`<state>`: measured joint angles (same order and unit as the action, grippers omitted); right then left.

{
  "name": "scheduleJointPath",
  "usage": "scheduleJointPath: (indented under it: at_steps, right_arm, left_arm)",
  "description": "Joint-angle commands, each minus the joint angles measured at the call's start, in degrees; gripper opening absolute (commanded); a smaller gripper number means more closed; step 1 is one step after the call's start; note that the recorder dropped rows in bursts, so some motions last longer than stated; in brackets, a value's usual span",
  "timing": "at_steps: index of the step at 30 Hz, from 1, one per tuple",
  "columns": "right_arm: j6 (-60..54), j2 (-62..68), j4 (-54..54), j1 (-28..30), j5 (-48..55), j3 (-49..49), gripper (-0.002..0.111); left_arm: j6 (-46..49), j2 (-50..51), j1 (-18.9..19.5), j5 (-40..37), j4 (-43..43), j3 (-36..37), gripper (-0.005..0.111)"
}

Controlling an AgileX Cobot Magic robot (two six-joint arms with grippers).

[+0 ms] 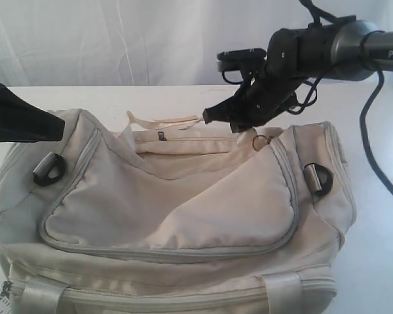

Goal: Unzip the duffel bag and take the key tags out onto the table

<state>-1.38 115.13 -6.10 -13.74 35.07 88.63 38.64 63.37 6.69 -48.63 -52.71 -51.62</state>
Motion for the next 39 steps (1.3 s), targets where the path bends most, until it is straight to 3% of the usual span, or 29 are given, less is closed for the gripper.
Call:
scheduleJointPath:
  at_steps: [1,12,15,23,30,35,39]
  right_arm:
    - [0.13,-4.45,0.56,0.05,-2.14,2.03,0.0]
    - [0.13,-12.12,0.45,0.05,-0.82,2.24,0.0]
    - [0.13,-12.63,0.45,0.05,0.92,2.14,0.0]
    - [0.13,-12.63,0.45,0.05,4.78,2.14,0.0]
    - [0.13,-12.63,0.45,0.05,2.09,2.14,0.0]
    - [0.13,-12.63,0.45,0.05,3.91,2.14,0.0]
    - [0.13,-12.63,0.45,0.05,4.46,2.14,0.0]
  left_arm:
    - [0.51,-0.6,-0.17,-1.02,-1.72,-0.14,0.064]
    - [2.85,-0.6,-0.17,-1.96,-3.73,-0.14,0.064]
    - [6.08,-0.6,-1.69,-2.21,-5.38,-0.14,0.064]
    - [22.16,1.92,-13.22,-0.52,-9.58,-0.14,0.064]
    - [36.09,7.91,-24.67,11.58,-17.99,-0.14,0.064]
    - [57.93,13.65,-32.68,18.97,-31.65,-0.14,0.064]
    - [82.54,18.43,-37.86,23.85,-47.23,-0.14,0.064]
